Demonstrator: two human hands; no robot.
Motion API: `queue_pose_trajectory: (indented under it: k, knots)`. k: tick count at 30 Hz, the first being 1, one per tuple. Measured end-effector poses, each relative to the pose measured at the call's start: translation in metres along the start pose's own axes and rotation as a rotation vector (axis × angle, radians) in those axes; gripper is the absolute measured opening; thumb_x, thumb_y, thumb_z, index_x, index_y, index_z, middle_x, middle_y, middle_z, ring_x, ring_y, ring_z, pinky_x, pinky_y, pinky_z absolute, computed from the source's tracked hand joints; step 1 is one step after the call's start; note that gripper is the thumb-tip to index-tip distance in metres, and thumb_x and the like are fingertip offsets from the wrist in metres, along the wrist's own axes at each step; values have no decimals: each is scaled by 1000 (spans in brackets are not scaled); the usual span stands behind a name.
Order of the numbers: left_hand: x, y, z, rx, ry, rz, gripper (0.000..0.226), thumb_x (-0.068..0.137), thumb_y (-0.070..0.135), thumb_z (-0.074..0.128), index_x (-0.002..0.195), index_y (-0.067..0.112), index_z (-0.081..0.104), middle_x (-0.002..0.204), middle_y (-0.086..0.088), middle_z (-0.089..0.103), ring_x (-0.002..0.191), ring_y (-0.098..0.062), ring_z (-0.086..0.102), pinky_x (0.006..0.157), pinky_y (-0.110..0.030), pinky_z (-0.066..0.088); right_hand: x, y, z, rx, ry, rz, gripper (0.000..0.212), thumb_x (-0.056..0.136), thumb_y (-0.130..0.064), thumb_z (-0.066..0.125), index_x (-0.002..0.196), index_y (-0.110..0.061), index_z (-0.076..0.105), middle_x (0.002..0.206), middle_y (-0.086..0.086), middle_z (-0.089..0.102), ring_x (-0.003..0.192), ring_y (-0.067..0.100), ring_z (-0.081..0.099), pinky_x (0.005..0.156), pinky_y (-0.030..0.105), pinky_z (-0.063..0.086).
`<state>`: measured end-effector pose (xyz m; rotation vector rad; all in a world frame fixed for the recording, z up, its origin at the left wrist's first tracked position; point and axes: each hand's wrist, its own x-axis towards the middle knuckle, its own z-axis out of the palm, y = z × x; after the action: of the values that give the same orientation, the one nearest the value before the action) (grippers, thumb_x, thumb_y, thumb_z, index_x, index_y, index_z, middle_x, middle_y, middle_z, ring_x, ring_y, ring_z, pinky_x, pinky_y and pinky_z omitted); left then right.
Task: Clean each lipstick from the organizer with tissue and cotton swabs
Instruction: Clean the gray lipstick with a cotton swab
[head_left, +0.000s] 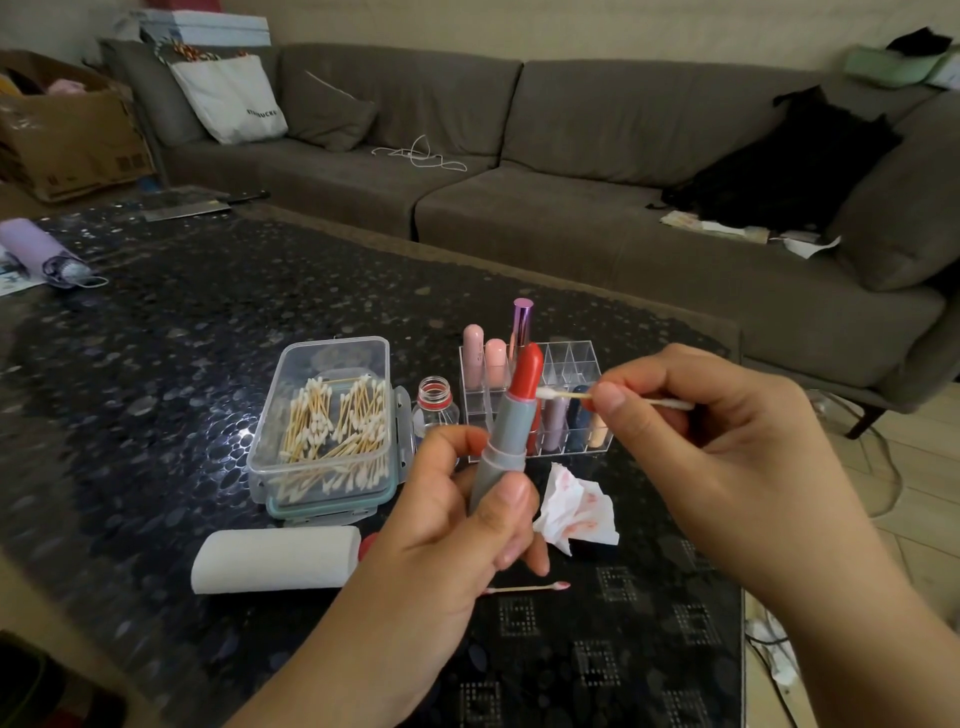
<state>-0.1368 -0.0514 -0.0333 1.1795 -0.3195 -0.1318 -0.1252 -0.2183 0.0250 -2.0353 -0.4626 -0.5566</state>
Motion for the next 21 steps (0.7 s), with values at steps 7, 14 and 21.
queue_pose_trajectory:
  k: [7, 14, 21]
  knots:
    - [-1, 6, 6, -121, 21, -28, 28, 79, 24, 58, 105, 15, 55, 63, -1, 49, 53, -10, 45, 62, -26, 48, 0, -1, -1, 15, -10, 7, 11, 80, -32, 61, 74, -28, 69, 66, -4, 54, 55, 5, 46, 52, 8, 35]
    - [1, 7, 7, -215, 22, -48, 19, 79, 26, 55, 85, 17, 71, 68, -4, 55, 55, -12, 47, 59, -27, 49, -1, -1, -2, 37, -12, 6, 10, 81, -31, 61, 74, -29, 69, 68, -4, 57, 55, 5, 48, 53, 7, 36]
    - [1, 6, 7, -224, 37, -67, 30, 80, 32, 51, 89, 13, 73, 67, -5, 52, 55, -12, 45, 58, -27, 49, 0, -1, -3, 51, -19, 4, 11, 81, -31, 62, 75, -27, 70, 68, -3, 57, 55, 5, 47, 52, 8, 35]
